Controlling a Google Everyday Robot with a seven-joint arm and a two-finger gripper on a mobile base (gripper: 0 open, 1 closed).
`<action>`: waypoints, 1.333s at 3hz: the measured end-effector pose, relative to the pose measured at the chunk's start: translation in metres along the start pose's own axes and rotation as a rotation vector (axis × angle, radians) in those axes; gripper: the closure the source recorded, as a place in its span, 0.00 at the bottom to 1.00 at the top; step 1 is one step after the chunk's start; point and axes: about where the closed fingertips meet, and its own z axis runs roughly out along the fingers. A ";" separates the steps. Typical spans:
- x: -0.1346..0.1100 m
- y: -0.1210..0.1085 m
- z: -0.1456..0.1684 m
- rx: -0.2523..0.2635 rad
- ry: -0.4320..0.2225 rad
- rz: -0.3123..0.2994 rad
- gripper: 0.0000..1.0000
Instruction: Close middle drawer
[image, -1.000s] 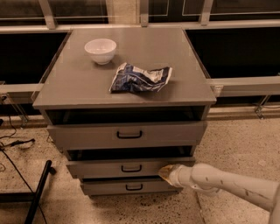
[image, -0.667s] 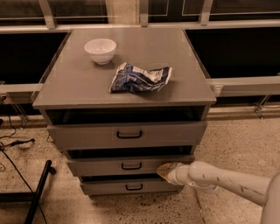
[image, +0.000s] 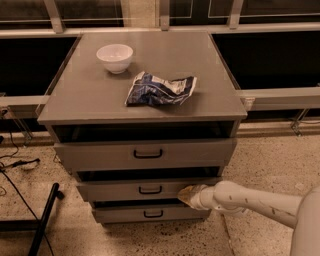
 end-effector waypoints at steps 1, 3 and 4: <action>-0.007 0.015 -0.025 -0.100 0.007 0.016 1.00; -0.006 0.036 -0.051 -0.198 0.030 0.043 0.73; -0.006 0.036 -0.051 -0.198 0.030 0.043 0.50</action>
Offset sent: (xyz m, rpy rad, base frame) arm -0.0845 -0.0252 0.0455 0.0022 0.2821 0.1086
